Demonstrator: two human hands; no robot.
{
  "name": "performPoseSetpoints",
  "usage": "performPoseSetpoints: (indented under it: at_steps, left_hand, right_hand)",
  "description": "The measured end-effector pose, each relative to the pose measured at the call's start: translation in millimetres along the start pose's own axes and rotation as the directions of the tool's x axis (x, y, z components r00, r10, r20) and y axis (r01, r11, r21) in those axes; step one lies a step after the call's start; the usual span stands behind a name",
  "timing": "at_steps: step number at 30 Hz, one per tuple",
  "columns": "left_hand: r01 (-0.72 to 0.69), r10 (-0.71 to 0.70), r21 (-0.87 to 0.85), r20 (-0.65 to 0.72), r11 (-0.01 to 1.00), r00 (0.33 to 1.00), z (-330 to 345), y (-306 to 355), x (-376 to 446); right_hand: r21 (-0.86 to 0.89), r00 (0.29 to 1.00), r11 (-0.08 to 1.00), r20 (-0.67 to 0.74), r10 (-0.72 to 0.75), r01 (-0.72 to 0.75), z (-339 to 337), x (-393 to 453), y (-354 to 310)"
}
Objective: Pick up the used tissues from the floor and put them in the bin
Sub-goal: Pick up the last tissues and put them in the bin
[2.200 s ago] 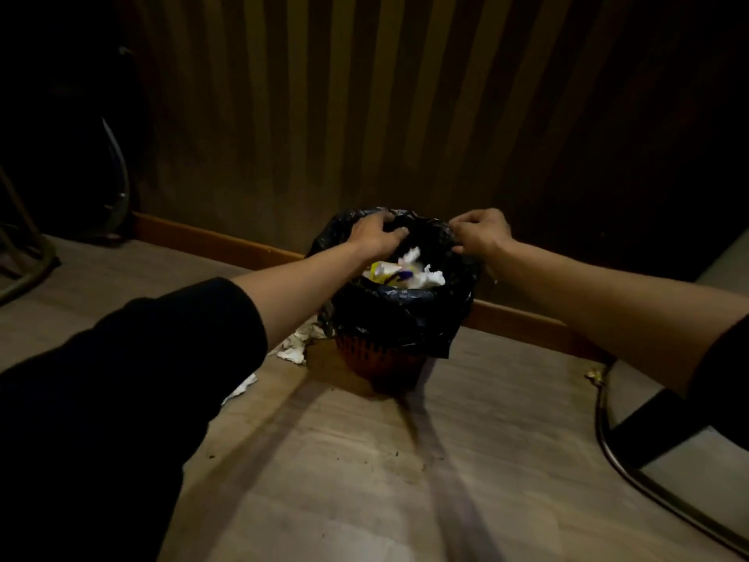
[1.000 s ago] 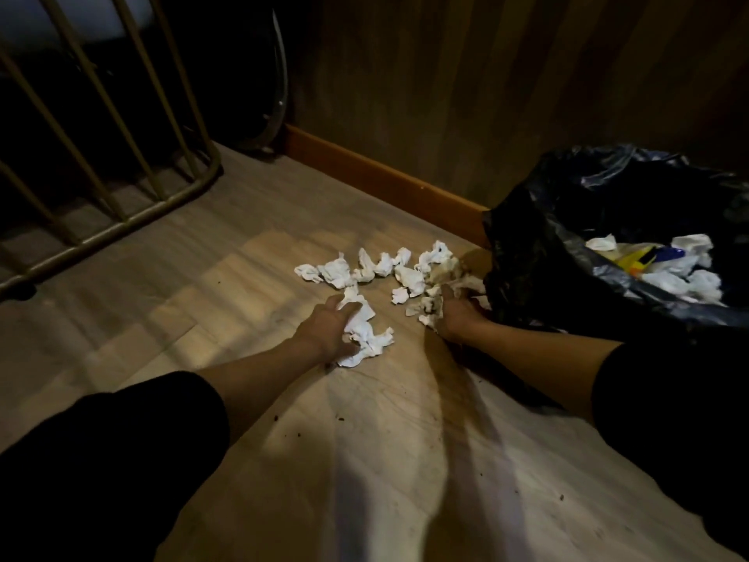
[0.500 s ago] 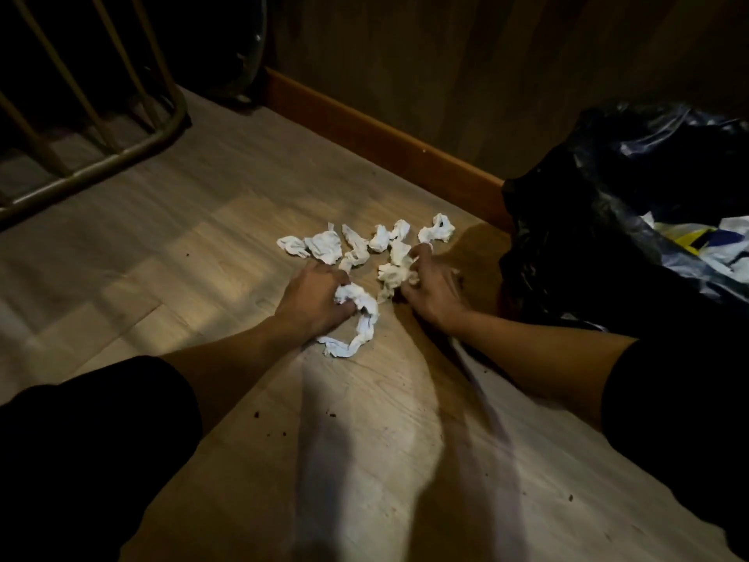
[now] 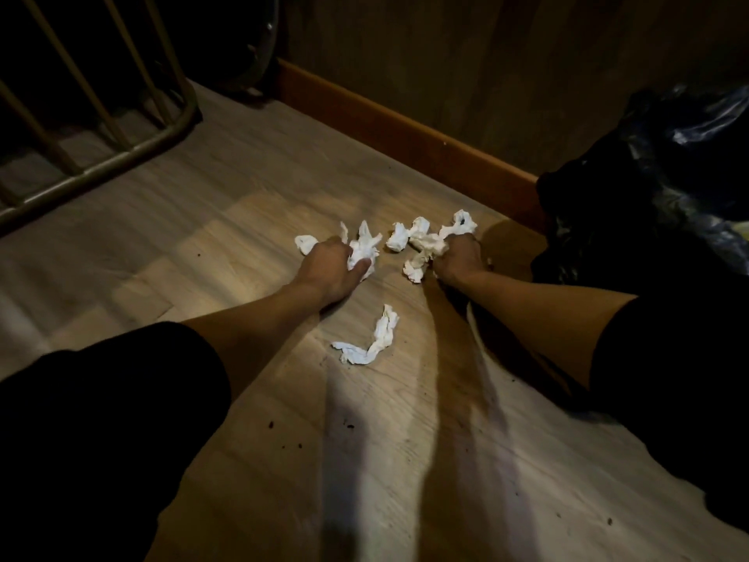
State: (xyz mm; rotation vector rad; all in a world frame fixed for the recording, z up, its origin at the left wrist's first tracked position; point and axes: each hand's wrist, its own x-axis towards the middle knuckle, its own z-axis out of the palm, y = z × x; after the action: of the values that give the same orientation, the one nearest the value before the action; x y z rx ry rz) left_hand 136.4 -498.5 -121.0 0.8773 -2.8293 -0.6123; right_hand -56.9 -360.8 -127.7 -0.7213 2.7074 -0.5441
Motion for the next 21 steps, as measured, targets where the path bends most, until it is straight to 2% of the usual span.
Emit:
performPoseSetpoints:
  at_steps: [4, 6, 10, 15, 17, 21]
  left_hand:
    - [-0.069, 0.069, 0.005, -0.120, 0.998, 0.990, 10.2, -0.4, -22.9]
    - [-0.098, 0.098, 0.010, -0.121, 0.995, 0.988, 11.8, 0.6, -34.7]
    - [-0.213, 0.213, 0.015, -0.001, 0.977, 0.977, 5.5, 6.0, -59.7]
    - [-0.289, 0.245, 0.171, 0.235, 0.942, 0.940, 1.3, 12.6, -86.9]
    - [-0.336, 0.277, 0.225, 0.255, 0.915, 0.926, 2.0, 14.0, -91.2]
    - [-0.339, 0.277, 0.182, 0.297, 0.923, 0.914, 2.0, 20.3, -91.8]
  right_hand:
    - [0.008, 0.991, 0.997, -0.112, -0.079, 0.080, 4.9, -5.0, -2.2]
    - [-0.019, 0.984, 0.985, -0.052, -0.172, 0.171, 3.8, -3.3, -7.9]
    - [-0.266, 0.923, 0.890, 0.208, -0.323, 0.372, 6.4, -1.2, -23.0]
    - [-0.327, 0.871, 0.808, 0.222, -0.439, 0.490, 12.0, -13.0, -30.6]
    - [-0.330, 0.873, 0.809, 0.221, -0.436, 0.487, 11.6, -16.1, -28.8]
    - [-0.278, 0.887, 0.854, 0.280, -0.367, 0.441, 2.1, -26.4, -24.3]
